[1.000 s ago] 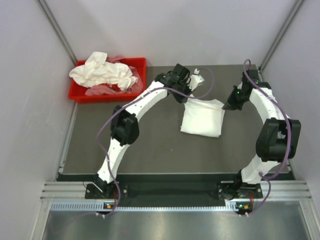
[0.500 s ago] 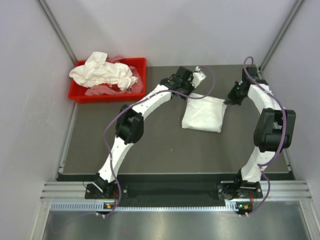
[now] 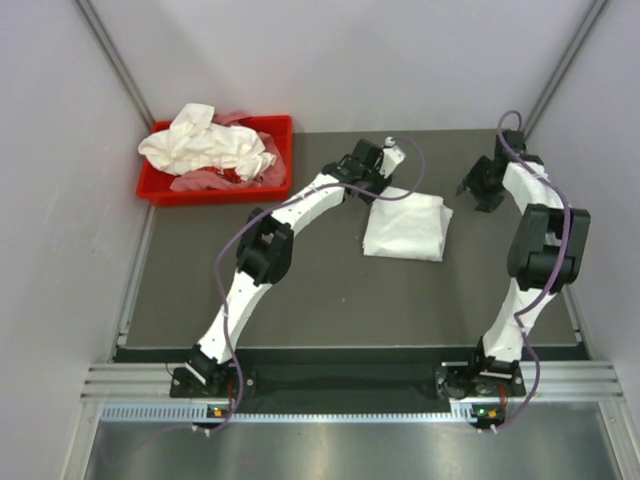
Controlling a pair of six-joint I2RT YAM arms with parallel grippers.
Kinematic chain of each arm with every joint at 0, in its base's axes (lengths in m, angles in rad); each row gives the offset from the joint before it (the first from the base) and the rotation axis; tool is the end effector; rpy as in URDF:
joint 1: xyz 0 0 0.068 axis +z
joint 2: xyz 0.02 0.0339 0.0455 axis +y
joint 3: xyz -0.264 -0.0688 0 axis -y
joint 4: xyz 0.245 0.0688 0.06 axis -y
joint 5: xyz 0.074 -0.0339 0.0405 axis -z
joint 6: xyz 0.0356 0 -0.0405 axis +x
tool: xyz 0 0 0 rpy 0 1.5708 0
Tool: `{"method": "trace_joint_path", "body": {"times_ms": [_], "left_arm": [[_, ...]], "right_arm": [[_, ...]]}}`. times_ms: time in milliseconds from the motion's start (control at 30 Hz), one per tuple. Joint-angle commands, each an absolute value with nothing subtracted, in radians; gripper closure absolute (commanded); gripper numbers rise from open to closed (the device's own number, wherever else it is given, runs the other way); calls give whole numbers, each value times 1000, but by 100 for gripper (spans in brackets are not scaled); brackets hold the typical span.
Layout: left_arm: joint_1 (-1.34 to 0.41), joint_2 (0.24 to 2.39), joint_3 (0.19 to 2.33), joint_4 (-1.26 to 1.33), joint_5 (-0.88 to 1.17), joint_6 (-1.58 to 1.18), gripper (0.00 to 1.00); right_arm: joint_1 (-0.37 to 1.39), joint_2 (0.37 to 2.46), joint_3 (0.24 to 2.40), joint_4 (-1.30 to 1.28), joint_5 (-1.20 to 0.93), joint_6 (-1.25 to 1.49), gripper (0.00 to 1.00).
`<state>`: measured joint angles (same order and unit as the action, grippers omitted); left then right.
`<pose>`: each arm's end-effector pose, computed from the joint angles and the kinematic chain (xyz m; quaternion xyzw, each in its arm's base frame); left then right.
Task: Fold and stack the t-shirts
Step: Fold the tshirt
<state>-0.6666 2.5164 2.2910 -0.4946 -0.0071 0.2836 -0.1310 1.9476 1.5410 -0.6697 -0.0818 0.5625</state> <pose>0.4471 -0.3514 0.1995 0.4154 0.8107 -0.0754 0.4058 0.4147 -0.0517 0.2208 0.3198 0.9145 0.0911 0.2304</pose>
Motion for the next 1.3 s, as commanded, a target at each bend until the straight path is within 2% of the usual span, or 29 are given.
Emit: {"method": "trace_joint_path", "body": {"times_ms": [0,33,167,233,267,300,367,400,500,667,1000,1267], "left_arm": [[-646,2522,2351,-440,-118,284,39],[-644,2510,2358,-445,-124,284,35],[-646,2415,2280,-457,-97,258,34],[-647,2341,2232,-466,-39,229,34],[-647,2317,2208,-471,-14,218,36],[-647,2274,2160,-477,27,203,37],[-649,2240,2117,-503,118,189,38],[-650,2218,2085,-512,144,170,39],[-661,2198,2028,-541,247,143,42],[-696,2206,1964,-540,278,137,44],[-727,2284,1905,-528,249,143,45],[-727,2252,1893,-520,227,166,43]], "right_arm": [[-173,1939,1623,-678,-26,535,35],[-173,1924,1623,-684,-23,526,34],[-170,1772,1502,-683,-31,482,30],[-157,1665,1377,-677,-87,469,38],[-149,1631,1335,-667,-113,459,43],[-132,1564,1295,-661,-159,460,56],[-117,1501,1180,-606,-214,492,73],[-94,1449,1146,-577,-272,509,88],[-28,1408,1059,-476,-353,569,100],[34,1451,945,-310,-429,682,100],[-37,1586,750,-271,-252,703,100],[-103,1474,718,-377,-187,670,100]]}}
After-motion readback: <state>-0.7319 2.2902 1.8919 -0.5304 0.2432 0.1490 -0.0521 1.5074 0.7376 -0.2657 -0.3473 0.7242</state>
